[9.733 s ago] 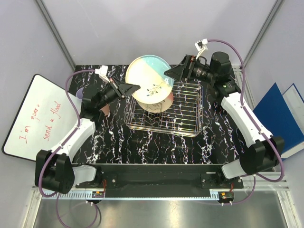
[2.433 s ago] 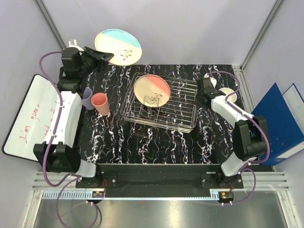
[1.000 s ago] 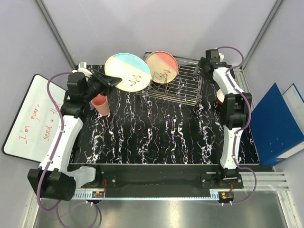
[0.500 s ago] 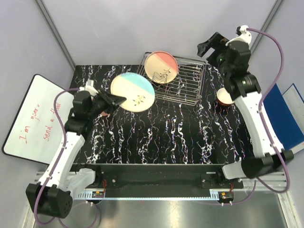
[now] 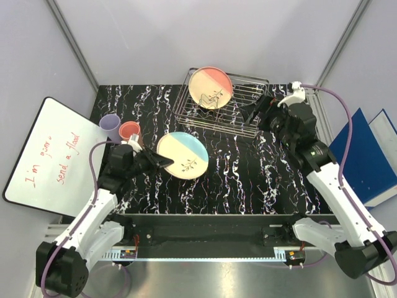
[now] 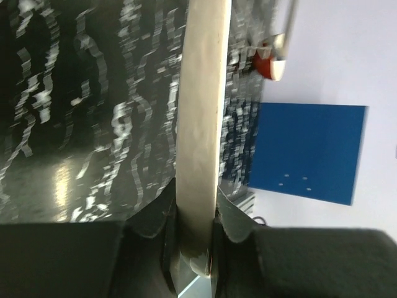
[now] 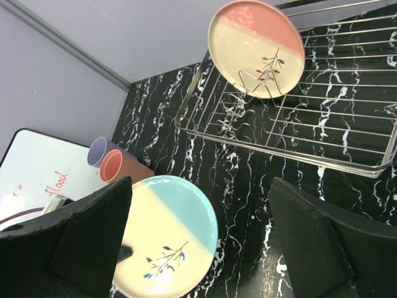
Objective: Unload the mixed dishes from the dish rack
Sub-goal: Place the plate at the center of the board, then pick up the plate from the dish rack.
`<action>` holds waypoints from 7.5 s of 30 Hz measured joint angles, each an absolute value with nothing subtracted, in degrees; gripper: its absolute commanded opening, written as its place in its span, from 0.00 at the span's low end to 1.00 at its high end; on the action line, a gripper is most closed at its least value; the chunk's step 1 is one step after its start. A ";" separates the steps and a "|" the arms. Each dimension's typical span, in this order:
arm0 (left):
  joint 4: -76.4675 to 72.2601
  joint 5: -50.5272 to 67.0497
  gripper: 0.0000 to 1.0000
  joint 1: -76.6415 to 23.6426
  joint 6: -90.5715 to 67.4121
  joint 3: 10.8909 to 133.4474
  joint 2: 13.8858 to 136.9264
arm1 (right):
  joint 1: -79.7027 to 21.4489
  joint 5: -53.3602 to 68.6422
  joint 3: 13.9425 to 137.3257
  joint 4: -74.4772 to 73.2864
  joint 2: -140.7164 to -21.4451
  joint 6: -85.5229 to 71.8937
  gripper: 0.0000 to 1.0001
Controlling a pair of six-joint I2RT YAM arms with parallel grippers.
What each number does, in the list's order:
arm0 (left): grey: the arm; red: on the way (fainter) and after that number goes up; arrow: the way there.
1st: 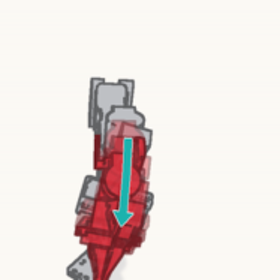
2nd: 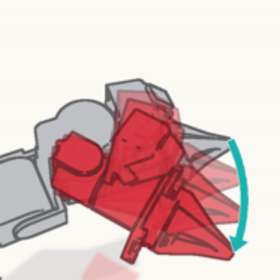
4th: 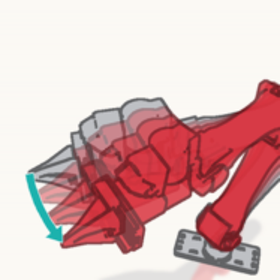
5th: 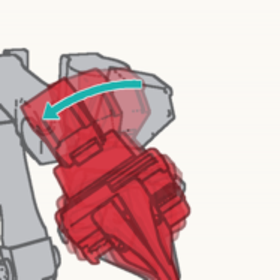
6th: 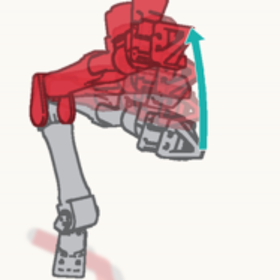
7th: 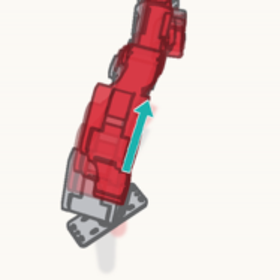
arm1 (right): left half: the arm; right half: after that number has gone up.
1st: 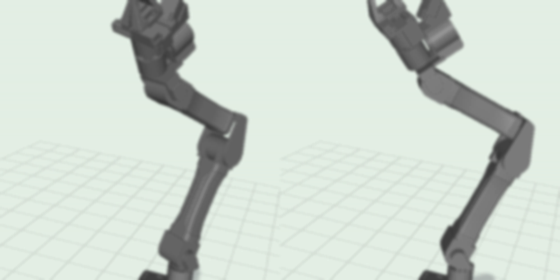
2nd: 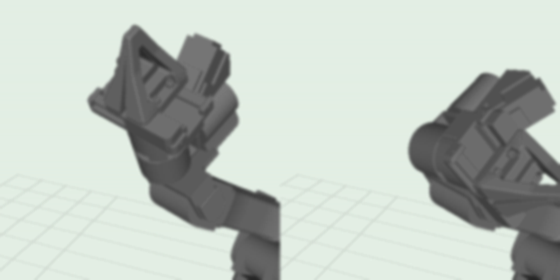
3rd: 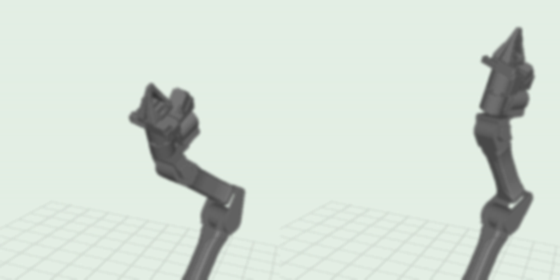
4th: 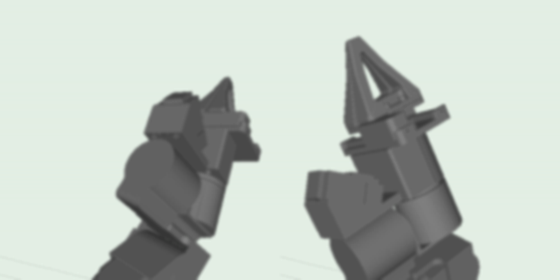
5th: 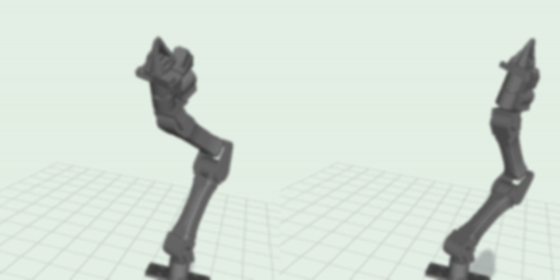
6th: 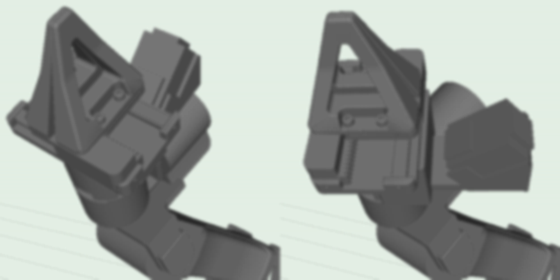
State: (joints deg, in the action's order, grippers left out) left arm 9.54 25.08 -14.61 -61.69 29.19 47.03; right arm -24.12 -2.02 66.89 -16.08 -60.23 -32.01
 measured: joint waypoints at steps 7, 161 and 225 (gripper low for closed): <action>6.07 24.80 0.00 -15.27 -61.28 23.07 52.45 | -24.12 0.19 60.42 -13.56 -56.58 -33.08 1.00; 31.11 12.58 0.80 -34.57 -29.54 61.73 58.61 | -12.60 5.15 106.74 2.24 -125.47 -8.29 0.99; 24.27 13.76 0.75 -34.57 -32.03 54.48 65.71 | -13.61 21.41 106.26 10.66 -133.32 -5.82 0.00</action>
State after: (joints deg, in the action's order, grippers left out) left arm 24.27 13.76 -34.57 -32.03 54.48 65.71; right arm -13.61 21.41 106.26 10.66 -133.32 -5.82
